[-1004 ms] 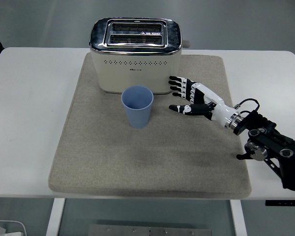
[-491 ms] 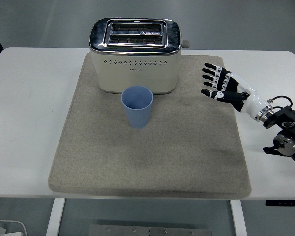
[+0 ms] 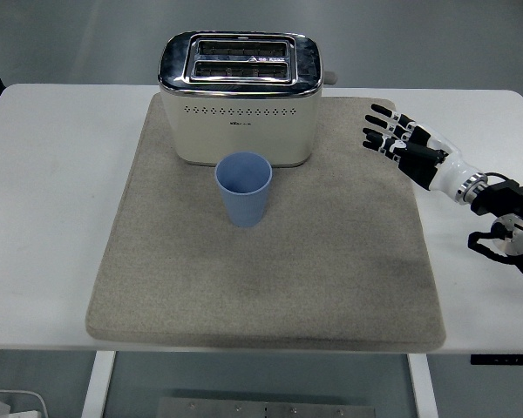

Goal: Put the water cup in front of the bread machine

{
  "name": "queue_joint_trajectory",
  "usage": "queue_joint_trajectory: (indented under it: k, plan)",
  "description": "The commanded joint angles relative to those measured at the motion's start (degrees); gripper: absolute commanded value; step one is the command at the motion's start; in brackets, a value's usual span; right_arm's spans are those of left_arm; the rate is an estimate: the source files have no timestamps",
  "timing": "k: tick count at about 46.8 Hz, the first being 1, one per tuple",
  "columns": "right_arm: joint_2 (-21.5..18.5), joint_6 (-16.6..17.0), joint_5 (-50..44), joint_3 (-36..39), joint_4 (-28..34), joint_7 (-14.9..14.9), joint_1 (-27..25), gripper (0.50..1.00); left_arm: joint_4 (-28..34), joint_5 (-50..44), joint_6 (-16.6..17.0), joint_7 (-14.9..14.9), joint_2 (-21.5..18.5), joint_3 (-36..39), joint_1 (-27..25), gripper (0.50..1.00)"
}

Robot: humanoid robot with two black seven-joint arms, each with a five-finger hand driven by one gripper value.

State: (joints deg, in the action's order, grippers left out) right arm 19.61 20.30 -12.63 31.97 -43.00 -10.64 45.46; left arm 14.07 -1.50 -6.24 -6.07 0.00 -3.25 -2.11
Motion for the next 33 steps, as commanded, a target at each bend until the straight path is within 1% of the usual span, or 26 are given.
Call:
queue_joint_trajectory:
  k: [1, 8, 16, 20, 33]
  plan:
    - [0.3, 0.2, 3.3, -0.1, 0.0, 1.9, 0.4, 0.926, 0.0, 0.0, 0.0, 0.0, 0.0, 0.0, 0.0, 1.0]
    - [-0.1, -0.8, 4.3, 0.0, 0.1, 4.7, 1.4, 0.926, 0.0, 0.0, 0.0, 0.0, 0.0, 0.0, 0.0, 1.0]
    - [-0.3, -2.1, 4.3, 2.0, 0.2, 4.2, 1.6, 0.926, 0.0, 0.0, 0.0, 0.0, 0.0, 0.0, 0.0, 1.0]
    - [-0.3, -2.0, 4.3, 3.8, 0.2, 4.2, 1.6, 0.926, 0.0, 0.0, 0.0, 0.0, 0.0, 0.0, 0.0, 1.0]
    - [-0.5, -2.2, 4.3, 5.7, 0.2, 4.4, 1.5, 0.921, 0.0, 0.0, 0.0, 0.0, 0.0, 0.0, 0.0, 1.0]
